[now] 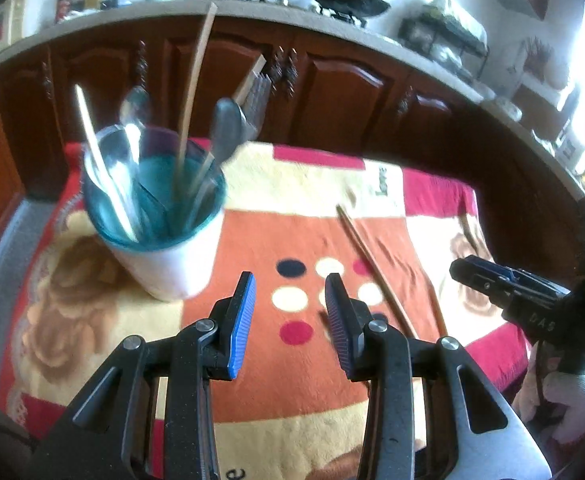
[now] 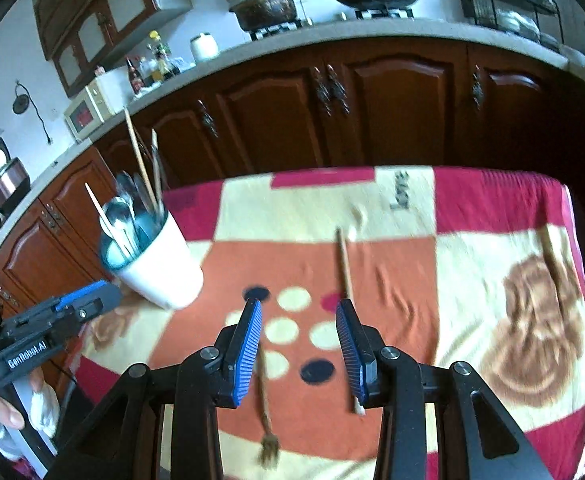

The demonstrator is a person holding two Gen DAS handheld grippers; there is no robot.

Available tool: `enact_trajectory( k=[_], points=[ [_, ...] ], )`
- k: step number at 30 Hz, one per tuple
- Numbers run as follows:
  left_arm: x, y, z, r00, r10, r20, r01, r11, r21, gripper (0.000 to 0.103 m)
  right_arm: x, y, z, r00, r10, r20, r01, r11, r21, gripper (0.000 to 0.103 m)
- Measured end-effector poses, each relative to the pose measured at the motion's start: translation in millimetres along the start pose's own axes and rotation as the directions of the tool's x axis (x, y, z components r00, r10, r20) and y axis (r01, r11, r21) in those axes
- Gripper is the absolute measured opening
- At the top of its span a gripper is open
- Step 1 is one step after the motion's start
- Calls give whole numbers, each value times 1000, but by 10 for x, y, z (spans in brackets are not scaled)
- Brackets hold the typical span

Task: Organize utensils
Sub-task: 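Move both open grippers back over the last chopsticks and fork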

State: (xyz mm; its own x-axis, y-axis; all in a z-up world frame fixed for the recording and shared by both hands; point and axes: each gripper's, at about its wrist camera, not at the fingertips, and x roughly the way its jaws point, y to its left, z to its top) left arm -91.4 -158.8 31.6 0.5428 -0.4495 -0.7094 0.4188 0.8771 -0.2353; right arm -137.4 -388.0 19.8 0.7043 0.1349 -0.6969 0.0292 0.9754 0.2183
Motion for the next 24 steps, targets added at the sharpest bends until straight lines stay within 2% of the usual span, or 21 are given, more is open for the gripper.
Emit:
enact_trajectory(
  k=[6,12,18,24],
  points=[
    [253,-65,-173,996,-15,-91,16,1000,1,35,136,-173,-326,998,5,-68,-4,1000,16,37],
    [529,-188,-308,978,-66,-199,68,998,0,35,290,-321,-507,993,15,-114,-7,998,67,37],
    [822,-258,-314,960,-83,-267,74,996,-43,35,353,-408,-470,993,30,-117,-21,996,84,37],
    [1090,-275,-267,946,-74,-314,54,996,-72,35,526,-498,-273,992,38,-119,-29,997,76,37]
  ],
)
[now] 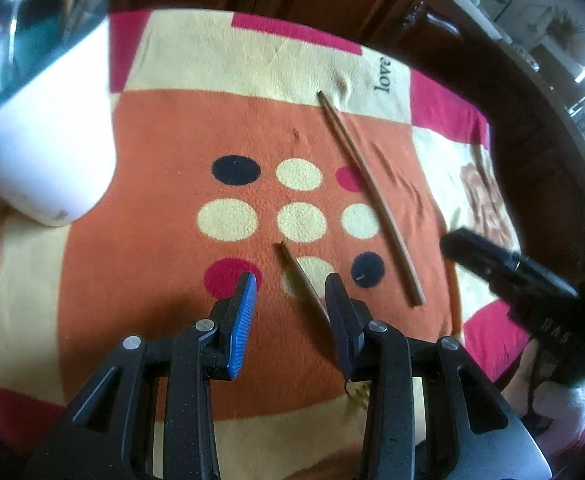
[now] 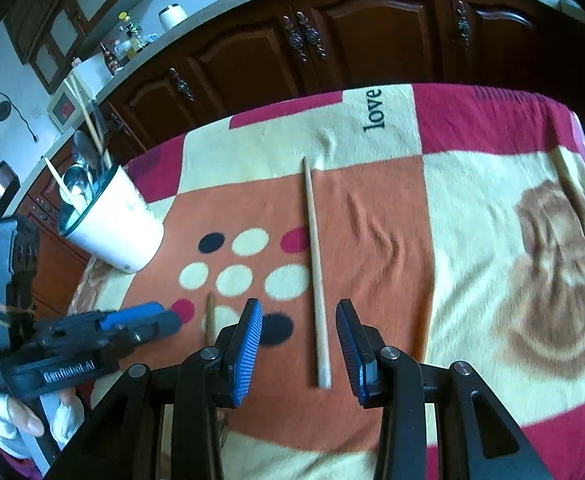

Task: Organize utensils
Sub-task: 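Move both open grippers back over the last chopsticks and fork, then grasp the fork with the left gripper while the right grasps a chopstick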

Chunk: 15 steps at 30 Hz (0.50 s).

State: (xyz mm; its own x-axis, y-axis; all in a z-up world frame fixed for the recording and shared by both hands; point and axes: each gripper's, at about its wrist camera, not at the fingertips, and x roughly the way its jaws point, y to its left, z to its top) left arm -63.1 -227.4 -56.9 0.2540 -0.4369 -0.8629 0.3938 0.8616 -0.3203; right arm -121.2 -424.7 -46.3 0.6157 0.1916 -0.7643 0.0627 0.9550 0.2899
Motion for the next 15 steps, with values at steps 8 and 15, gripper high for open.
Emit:
enact_trajectory(
  k=[8,15],
  points=[
    [203,-43,85,999,8,-40,-7,1000,13,35,419,-119,470,999,-4,-47,3,1000,-27,37],
    [315,-117,119,998,12,-60,-9,999,35,35,903,-80,837,994,-14,-107,7,998,-69,33]
  ],
)
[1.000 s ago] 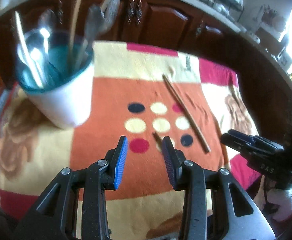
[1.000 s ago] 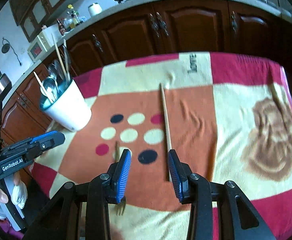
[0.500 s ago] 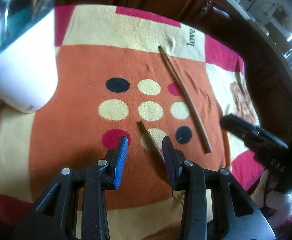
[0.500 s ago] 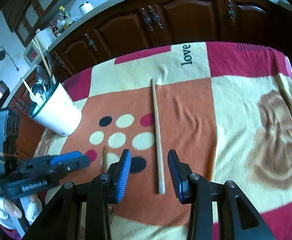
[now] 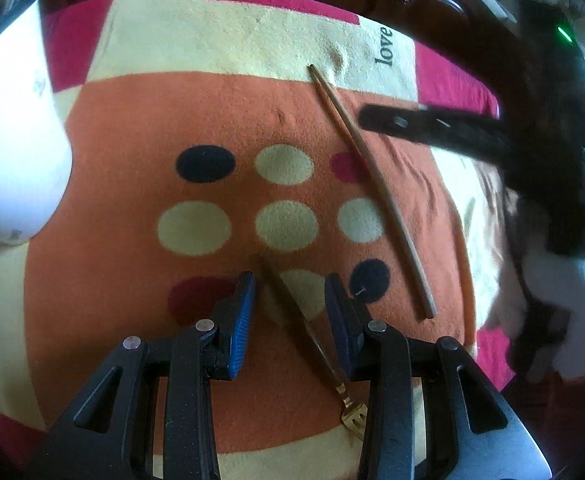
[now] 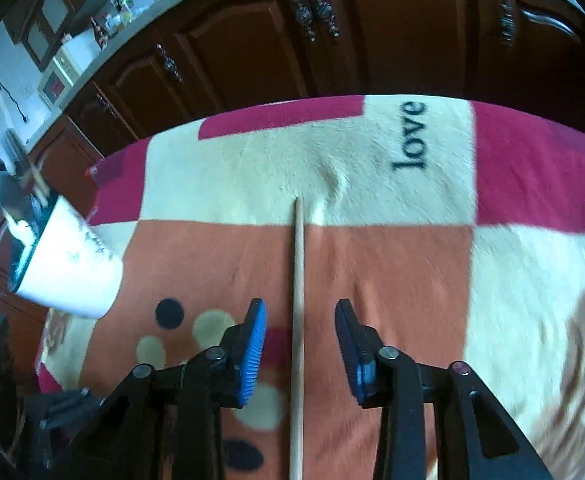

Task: Organize utensils
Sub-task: 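Grasp the fork with the left gripper while the right grasps a chopstick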

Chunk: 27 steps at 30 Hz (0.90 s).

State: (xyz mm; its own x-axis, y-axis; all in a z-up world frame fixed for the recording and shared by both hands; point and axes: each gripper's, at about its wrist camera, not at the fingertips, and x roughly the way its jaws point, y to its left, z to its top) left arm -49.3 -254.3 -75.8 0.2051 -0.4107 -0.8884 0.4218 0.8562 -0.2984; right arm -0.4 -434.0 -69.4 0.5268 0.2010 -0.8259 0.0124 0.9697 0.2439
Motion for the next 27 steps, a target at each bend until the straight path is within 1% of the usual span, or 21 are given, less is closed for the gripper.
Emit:
enact_trajectory(
  k=[1,3,4,5,6,8,10,14,15,18,23,27],
  points=[
    [8,-2,13,1000,0,2,0,1000,0,34,56,24,42,1000,-1,-6,1,1000,-7,32],
    [28,-17,45,1000,13,3,-13,1000,8,26,206,80,141,1000,-16,-24,15,999,-29,31],
    [31,-9,41,1000,19,4,-19,1000,15,18,262,99,180,999,-26,-31,25,999,-36,28],
    [45,-5,51,1000,25,5,-26,999,24,11,325,110,216,999,-37,-39,35,998,-42,23],
    [51,4,52,1000,22,8,-22,999,28,11,404,122,255,997,-49,-52,46,998,-50,19],
    [52,25,55,1000,5,13,-6,999,41,11,456,138,284,997,-67,-50,63,996,-68,6],
    [22,63,52,1000,-7,16,6,999,35,10,417,149,279,997,-54,-53,50,996,-76,6],
    [-185,153,56,997,-45,57,44,999,10,8,19,135,162,999,-11,31,14,998,-69,6],
    [-234,148,63,996,-53,67,52,999,10,8,-146,115,112,998,5,66,-1,998,-58,6],
    [-449,144,44,992,-70,108,68,998,19,7,-473,91,-15,991,45,130,-40,998,-41,6],
    [-762,124,22,983,-69,168,63,997,41,5,-955,177,-194,975,67,214,-57,997,-52,6],
    [-965,95,-25,975,-63,211,53,997,52,4,-1224,351,-318,964,56,259,-36,996,-83,6]
  ],
)
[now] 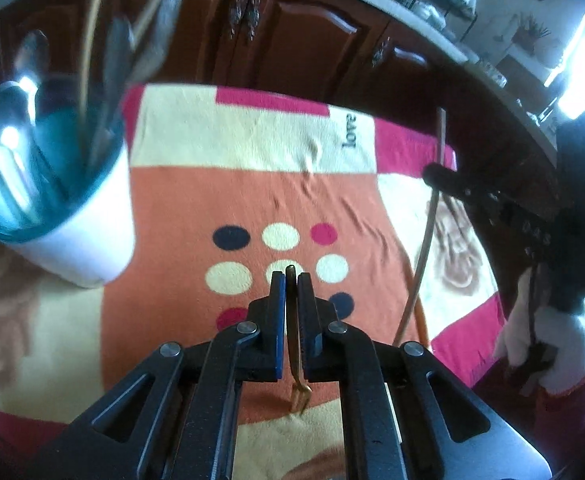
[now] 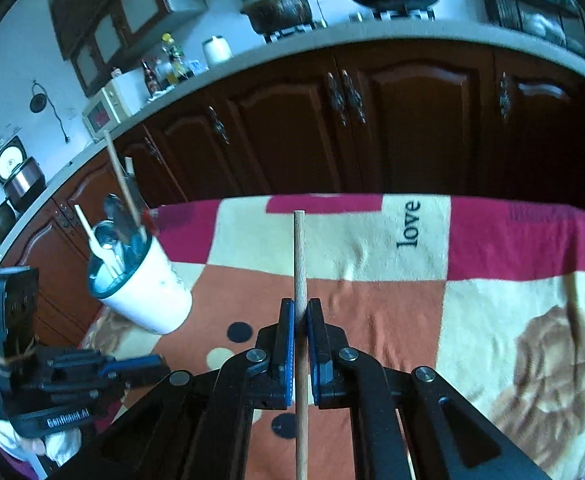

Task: Organize utensils
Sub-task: 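Grasp the fork with the left gripper while the right grasps a chopstick, then lower fork and chopstick into the white cup and release them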

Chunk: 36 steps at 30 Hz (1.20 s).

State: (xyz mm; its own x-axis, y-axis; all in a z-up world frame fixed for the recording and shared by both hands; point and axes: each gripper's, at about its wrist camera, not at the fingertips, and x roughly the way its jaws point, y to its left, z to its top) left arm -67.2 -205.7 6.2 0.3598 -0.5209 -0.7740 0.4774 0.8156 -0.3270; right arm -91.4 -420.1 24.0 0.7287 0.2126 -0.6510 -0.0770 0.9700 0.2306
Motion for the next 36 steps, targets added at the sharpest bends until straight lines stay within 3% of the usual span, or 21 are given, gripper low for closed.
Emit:
enact_trajectory(
  k=[17,30,36],
  points=[
    [-793,80,81,990,0,141,-2,1000,20,4,-563,639,276,995,16,102,-3,993,-121,6],
    [-1606,316,418,971,-11,239,11,1000,4,4,-783,1352,793,979,118,169,-78,970,-229,5],
    [-2014,563,649,953,29,301,-27,1000,-13,4,-766,1742,1092,961,196,196,-140,953,-268,6]
  ],
)
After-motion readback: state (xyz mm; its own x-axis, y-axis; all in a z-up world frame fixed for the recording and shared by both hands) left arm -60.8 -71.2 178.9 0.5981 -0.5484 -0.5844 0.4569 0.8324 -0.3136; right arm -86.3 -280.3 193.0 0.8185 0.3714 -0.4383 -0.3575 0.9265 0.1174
